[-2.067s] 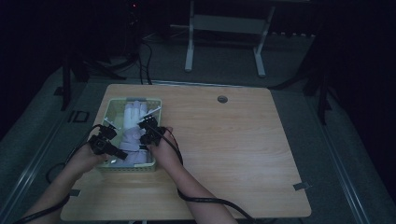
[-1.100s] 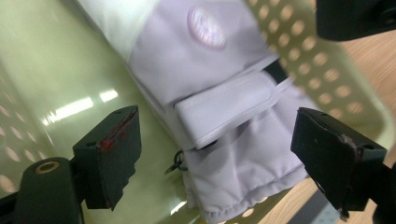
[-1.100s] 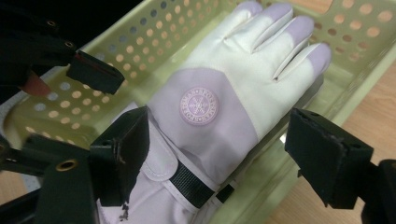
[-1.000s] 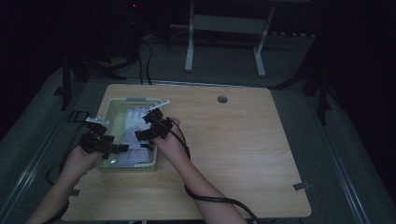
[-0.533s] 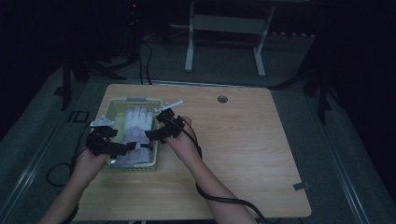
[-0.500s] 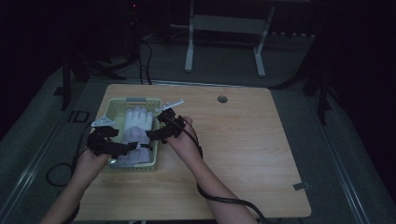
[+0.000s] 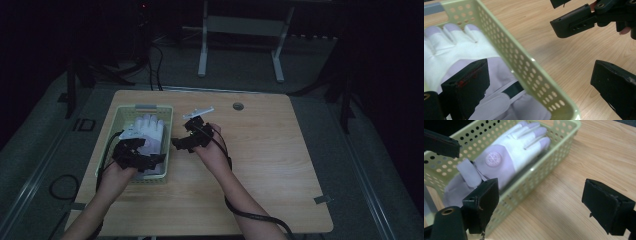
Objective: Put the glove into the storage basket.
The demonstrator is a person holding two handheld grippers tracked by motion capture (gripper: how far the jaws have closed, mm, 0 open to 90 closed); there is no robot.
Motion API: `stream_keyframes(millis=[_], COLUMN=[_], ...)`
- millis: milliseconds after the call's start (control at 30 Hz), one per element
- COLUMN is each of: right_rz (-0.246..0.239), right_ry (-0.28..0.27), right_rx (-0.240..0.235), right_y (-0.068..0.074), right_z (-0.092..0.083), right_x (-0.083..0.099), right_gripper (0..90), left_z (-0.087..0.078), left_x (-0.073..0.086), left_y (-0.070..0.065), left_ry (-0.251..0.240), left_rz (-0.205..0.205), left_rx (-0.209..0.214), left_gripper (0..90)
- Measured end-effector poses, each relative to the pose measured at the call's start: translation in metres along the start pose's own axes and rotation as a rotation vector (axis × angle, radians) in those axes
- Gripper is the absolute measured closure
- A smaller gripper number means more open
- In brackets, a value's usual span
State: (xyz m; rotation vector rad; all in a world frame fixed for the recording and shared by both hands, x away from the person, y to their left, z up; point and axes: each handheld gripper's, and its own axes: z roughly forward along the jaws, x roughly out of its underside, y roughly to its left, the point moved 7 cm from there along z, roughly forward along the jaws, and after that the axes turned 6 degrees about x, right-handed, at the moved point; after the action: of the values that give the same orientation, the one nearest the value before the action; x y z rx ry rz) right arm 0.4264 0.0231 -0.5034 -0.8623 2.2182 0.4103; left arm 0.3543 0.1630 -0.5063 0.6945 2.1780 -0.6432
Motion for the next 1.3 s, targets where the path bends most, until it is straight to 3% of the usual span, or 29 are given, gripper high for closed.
stream_keyframes(millis=[367, 400, 500, 667, 1033, 1300], right_rz=[0.006, 0.004, -0.002, -0.004, -0.012, 0.005], right_ry=[0.003, 0.000, -0.004, 0.002, 0.013, 0.022], right_rx=[0.020, 0.021, 0.028, 0.029, 0.037, 0.043], right_y=[-0.022, -0.023, -0.029, -0.036, -0.053, -0.066], right_z=[-0.011, -0.012, -0.018, -0.023, -0.028, -0.031], right_x=[0.017, 0.018, 0.024, 0.033, 0.058, 0.079], right_gripper=[14.1, 14.1, 14.1, 14.1, 14.1, 14.1], left_z=[0.014, 0.016, 0.020, 0.028, 0.049, 0.061], left_x=[-0.007, -0.009, -0.011, -0.011, -0.008, -0.006], left_y=[-0.025, -0.032, -0.040, -0.052, -0.080, -0.095], left_ry=[-0.012, -0.024, -0.035, -0.018, -0.005, 0.015], left_rz=[0.032, 0.041, 0.059, 0.083, 0.126, 0.161], left_rx=[0.040, 0.061, 0.068, 0.080, 0.152, 0.166], left_gripper=[2.3, 2.3, 2.4, 2.4, 2.4, 2.4])
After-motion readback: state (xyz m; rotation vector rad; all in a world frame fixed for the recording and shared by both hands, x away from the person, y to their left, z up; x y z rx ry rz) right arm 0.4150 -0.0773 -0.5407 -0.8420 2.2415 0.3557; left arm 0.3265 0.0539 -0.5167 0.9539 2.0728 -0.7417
